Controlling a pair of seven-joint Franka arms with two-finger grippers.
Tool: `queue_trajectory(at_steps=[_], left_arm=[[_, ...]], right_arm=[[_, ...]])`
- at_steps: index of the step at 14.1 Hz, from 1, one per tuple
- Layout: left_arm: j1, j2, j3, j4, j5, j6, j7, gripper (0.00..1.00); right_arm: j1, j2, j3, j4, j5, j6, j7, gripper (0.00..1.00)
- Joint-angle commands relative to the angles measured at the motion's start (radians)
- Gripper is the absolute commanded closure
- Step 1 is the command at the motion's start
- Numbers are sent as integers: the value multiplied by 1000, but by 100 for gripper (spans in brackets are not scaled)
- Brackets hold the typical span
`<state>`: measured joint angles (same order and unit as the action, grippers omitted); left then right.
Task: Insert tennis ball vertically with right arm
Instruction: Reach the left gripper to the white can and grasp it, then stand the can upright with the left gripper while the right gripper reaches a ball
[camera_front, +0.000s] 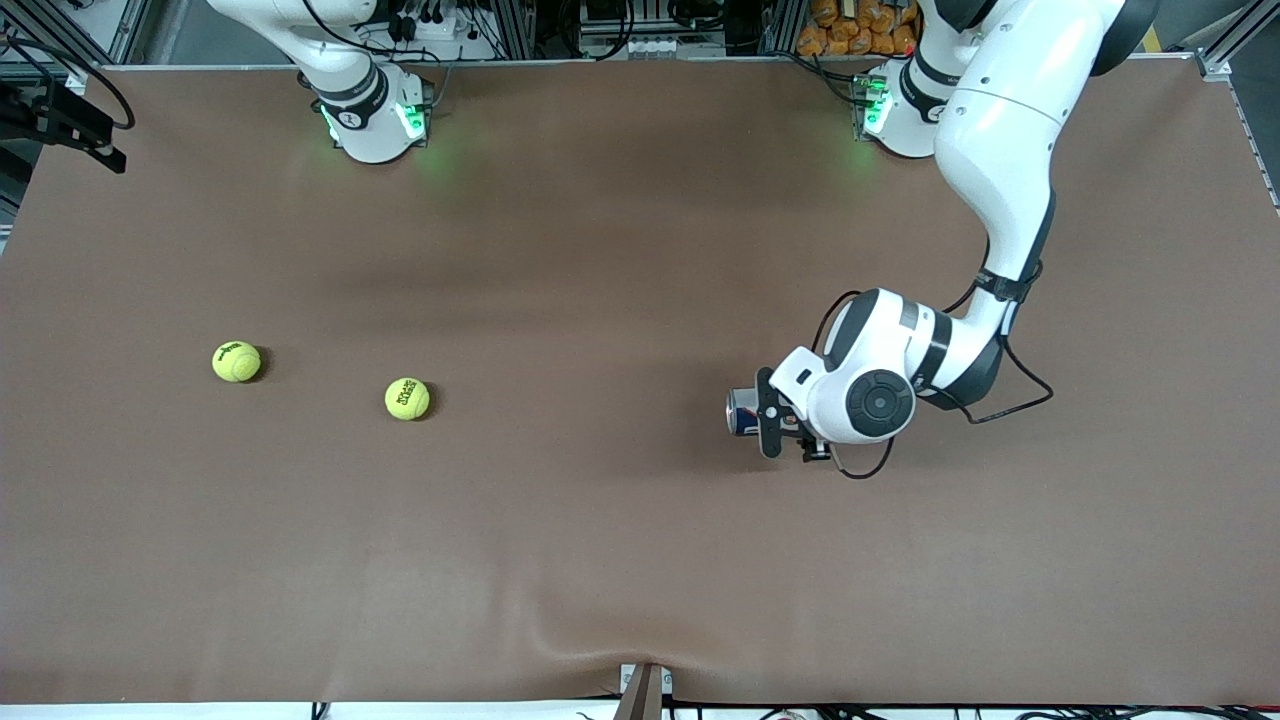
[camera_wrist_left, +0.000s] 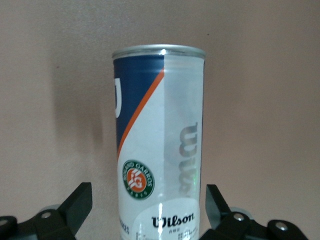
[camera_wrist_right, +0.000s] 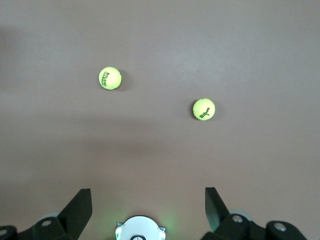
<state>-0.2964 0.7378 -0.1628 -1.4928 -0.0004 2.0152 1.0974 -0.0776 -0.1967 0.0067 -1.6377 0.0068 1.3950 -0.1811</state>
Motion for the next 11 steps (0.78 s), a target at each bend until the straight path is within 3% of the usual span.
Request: queue_trajectory(at_steps=[1, 6, 11], left_arm=[[0, 3, 3, -19, 14, 3, -2, 0], [-1, 6, 8, -37, 19, 5, 5, 0], [-12, 9, 6, -89, 39, 102, -1, 0]], right_arm=[[18, -9, -2, -16, 4, 22, 12, 0], [51, 17, -2, -21, 6, 73, 15, 0], [130, 63, -2, -21, 2, 107, 132, 0]])
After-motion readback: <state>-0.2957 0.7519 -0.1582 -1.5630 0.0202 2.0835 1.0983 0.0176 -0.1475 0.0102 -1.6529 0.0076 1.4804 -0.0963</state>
